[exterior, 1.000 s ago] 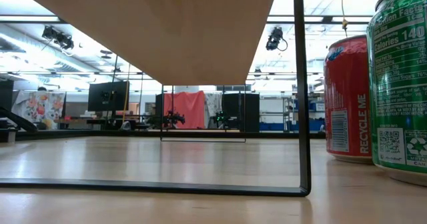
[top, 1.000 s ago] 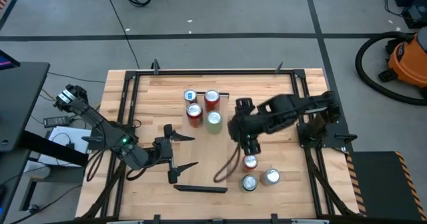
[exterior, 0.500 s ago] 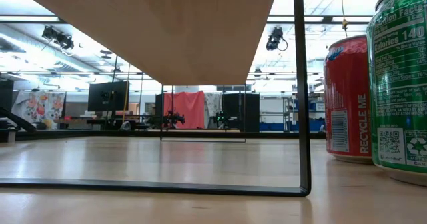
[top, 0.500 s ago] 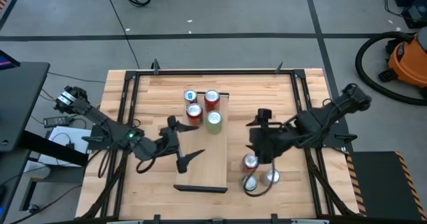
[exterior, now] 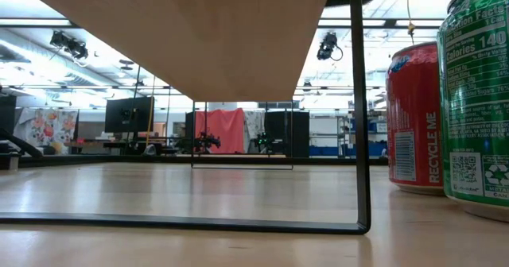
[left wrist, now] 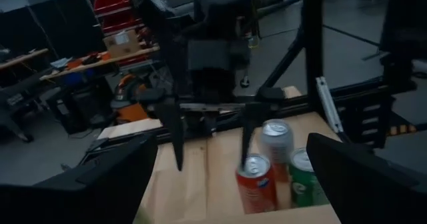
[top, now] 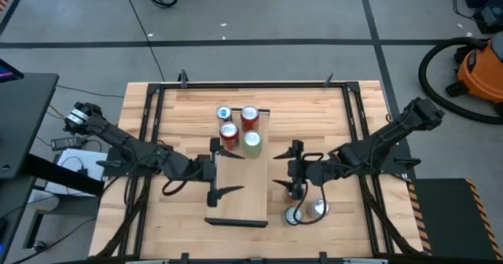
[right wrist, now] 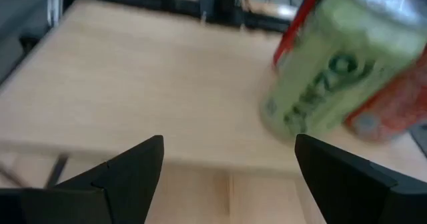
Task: Place canned beverage on shelf
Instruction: Put the light green soda can on the shelf
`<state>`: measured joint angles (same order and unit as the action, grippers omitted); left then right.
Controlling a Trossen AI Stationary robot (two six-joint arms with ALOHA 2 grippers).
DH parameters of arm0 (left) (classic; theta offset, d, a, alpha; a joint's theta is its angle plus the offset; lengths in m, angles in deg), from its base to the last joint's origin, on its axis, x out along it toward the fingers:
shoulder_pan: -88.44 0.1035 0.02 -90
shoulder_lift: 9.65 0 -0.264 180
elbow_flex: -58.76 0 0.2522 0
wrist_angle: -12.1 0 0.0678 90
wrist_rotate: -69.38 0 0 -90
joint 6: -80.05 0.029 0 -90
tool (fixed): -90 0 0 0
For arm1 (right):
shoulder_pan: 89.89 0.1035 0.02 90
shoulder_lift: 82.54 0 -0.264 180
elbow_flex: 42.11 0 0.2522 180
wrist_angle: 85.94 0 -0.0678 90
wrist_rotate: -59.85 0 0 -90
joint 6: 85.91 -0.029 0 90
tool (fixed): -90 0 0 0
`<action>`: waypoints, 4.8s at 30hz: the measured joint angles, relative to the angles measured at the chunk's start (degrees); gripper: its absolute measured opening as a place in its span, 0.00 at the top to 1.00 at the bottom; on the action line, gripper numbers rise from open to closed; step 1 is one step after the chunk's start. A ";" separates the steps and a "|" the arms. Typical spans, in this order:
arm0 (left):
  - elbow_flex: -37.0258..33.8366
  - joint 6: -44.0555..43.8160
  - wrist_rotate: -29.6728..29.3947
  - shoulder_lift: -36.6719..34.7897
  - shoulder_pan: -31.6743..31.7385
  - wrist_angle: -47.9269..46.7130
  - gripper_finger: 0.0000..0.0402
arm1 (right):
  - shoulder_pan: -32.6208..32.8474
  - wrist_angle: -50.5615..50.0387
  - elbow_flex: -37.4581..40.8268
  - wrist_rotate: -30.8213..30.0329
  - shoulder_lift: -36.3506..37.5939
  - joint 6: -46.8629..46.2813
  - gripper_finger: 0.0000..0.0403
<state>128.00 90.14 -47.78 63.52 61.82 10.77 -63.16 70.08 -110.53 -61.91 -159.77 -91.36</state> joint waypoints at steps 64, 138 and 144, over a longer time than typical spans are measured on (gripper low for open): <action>0.02 -23.52 -7.74 3.59 -4.77 -11.63 0.01 | -18.78 11.50 -3.74 20.72 -1.29 21.61 0.13; 38.27 -26.84 -3.40 21.62 8.62 -44.96 0.01 | -14.38 50.83 25.31 27.24 -0.04 17.89 0.13; 45.04 -31.31 -4.69 21.49 8.65 -56.84 0.01 | -15.98 53.22 25.31 26.70 -2.38 19.08 0.13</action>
<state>173.05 58.83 -52.47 85.00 70.47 -46.07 -79.15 123.30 -85.22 -35.21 -162.15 -72.28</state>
